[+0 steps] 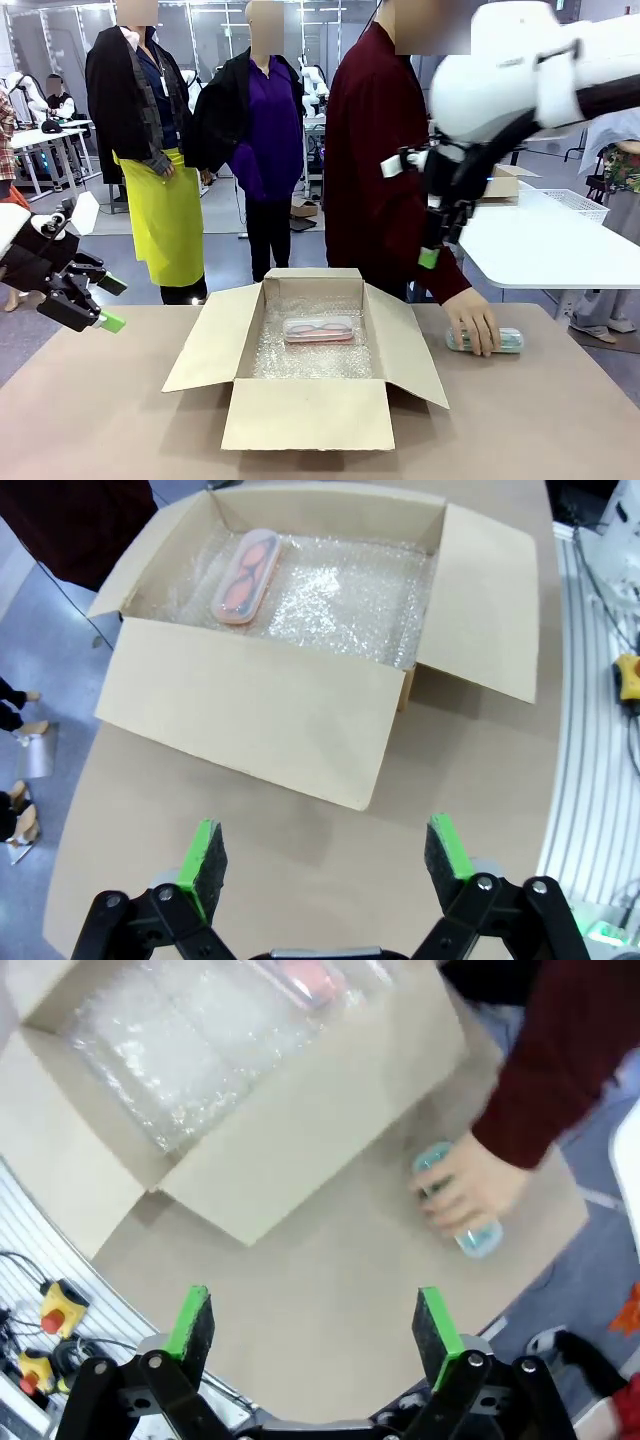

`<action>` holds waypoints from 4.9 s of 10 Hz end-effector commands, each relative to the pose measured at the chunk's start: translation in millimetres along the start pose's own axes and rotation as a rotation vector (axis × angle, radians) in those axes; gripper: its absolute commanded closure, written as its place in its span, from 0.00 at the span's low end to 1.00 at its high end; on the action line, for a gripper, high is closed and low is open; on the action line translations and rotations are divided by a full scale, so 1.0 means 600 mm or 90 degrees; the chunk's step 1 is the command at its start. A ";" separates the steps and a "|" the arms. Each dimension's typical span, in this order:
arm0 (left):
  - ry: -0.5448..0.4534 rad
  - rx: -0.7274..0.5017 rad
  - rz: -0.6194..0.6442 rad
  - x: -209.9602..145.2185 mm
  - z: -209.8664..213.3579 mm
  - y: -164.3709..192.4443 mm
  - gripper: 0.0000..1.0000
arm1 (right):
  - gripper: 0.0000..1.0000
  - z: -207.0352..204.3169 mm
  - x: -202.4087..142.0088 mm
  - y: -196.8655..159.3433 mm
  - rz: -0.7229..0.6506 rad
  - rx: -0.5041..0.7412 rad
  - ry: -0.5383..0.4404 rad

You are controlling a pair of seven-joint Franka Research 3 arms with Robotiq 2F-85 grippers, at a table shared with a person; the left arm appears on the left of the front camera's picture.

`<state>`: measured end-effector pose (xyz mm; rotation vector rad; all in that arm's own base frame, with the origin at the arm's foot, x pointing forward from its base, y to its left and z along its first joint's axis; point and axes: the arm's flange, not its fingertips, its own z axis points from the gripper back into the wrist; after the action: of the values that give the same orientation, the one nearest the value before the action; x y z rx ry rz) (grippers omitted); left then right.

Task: Pack the glasses set securely to prepare it for shipping.
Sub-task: Put the Glasses case from the right side of the table into the Package Box.

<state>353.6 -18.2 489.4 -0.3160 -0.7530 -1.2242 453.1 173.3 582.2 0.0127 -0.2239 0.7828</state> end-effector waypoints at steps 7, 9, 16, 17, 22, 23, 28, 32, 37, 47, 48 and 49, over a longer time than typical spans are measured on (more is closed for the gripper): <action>-0.019 -0.010 -0.010 -0.003 0.002 0.003 0.00 | 0.00 -0.001 -0.253 -0.065 -0.354 -0.044 -0.055; -0.019 -0.010 -0.010 -0.003 0.002 0.003 0.00 | 0.00 -0.011 -0.273 -0.088 -0.416 -0.068 -0.037; -0.019 -0.010 -0.010 -0.003 0.002 0.003 0.00 | 0.00 -0.021 -0.277 -0.107 -0.401 -0.050 -0.037; -0.019 -0.010 -0.010 -0.003 0.002 0.003 0.00 | 0.00 -0.021 -0.277 -0.107 -0.401 -0.050 -0.037; -0.019 -0.010 -0.010 -0.003 0.002 0.003 0.00 | 0.00 -0.021 -0.277 -0.107 -0.401 -0.050 -0.037; -0.019 -0.010 -0.010 -0.003 0.002 0.003 0.00 | 0.00 -0.021 -0.277 -0.107 -0.401 -0.050 -0.037; -0.019 -0.010 -0.010 -0.003 0.002 0.003 0.00 | 0.00 -0.027 -0.229 -0.137 -0.324 -0.048 -0.015; -0.019 -0.010 -0.010 -0.003 0.002 0.003 0.00 | 0.00 -0.058 -0.100 -0.228 -0.074 -0.050 -0.021; -0.019 -0.010 -0.010 -0.003 0.002 0.003 0.00 | 0.00 -0.139 -0.013 -0.283 0.292 -0.025 0.016; -0.019 -0.010 -0.010 -0.003 0.002 0.003 0.00 | 0.00 -0.189 -0.009 -0.291 0.445 0.105 0.080; -0.019 -0.010 -0.010 -0.003 0.002 0.003 0.00 | 0.00 -0.204 -0.007 -0.303 0.455 0.106 0.084; -0.019 -0.010 -0.010 -0.003 0.002 0.003 0.00 | 0.00 -0.227 -0.005 -0.309 0.441 0.120 0.088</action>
<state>353.8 -18.0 488.6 -0.3206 -0.7547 -1.2267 594.6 55.1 465.9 0.0465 -0.0422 1.4623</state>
